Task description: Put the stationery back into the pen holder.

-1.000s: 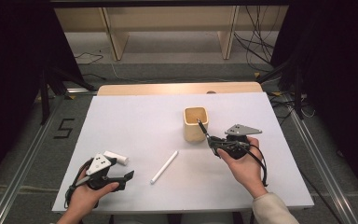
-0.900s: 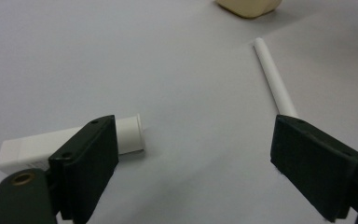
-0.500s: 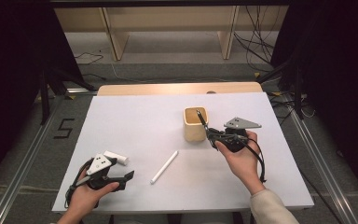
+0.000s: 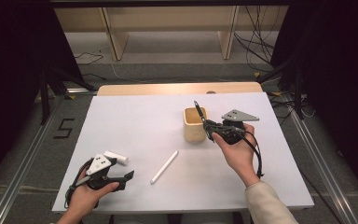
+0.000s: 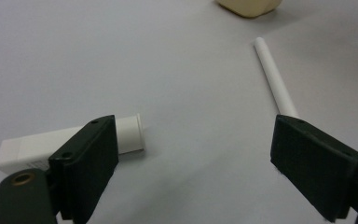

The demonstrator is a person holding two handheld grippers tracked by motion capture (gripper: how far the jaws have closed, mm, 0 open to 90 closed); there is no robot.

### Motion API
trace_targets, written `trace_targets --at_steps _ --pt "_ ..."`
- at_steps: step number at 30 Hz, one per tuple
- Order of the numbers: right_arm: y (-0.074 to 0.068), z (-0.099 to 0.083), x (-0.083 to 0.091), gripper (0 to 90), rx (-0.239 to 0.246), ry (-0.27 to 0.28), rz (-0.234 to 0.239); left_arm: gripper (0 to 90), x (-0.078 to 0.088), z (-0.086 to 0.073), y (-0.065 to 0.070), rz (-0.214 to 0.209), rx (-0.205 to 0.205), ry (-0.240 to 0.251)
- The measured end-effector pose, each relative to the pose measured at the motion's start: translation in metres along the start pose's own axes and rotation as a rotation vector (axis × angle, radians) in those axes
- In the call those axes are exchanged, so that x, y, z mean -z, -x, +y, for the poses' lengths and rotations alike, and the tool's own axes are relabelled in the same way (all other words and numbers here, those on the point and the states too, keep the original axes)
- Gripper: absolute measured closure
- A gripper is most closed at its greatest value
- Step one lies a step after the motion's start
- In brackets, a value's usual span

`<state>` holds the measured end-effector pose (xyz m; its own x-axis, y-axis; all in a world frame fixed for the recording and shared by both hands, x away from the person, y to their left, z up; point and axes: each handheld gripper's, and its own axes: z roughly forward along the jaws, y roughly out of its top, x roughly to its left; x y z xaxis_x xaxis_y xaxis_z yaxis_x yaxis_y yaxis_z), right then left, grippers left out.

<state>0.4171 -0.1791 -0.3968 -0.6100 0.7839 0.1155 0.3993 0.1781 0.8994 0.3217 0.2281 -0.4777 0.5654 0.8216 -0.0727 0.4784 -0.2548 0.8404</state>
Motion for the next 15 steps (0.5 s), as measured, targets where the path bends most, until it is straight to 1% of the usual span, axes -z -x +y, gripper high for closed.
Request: trace_targets --at_steps 15 --pt "0.0042 0.0109 -0.0085 80.3 -0.017 0.035 -0.011 14.8 0.0 0.0001 0.0002 -0.001 0.0 0.001"
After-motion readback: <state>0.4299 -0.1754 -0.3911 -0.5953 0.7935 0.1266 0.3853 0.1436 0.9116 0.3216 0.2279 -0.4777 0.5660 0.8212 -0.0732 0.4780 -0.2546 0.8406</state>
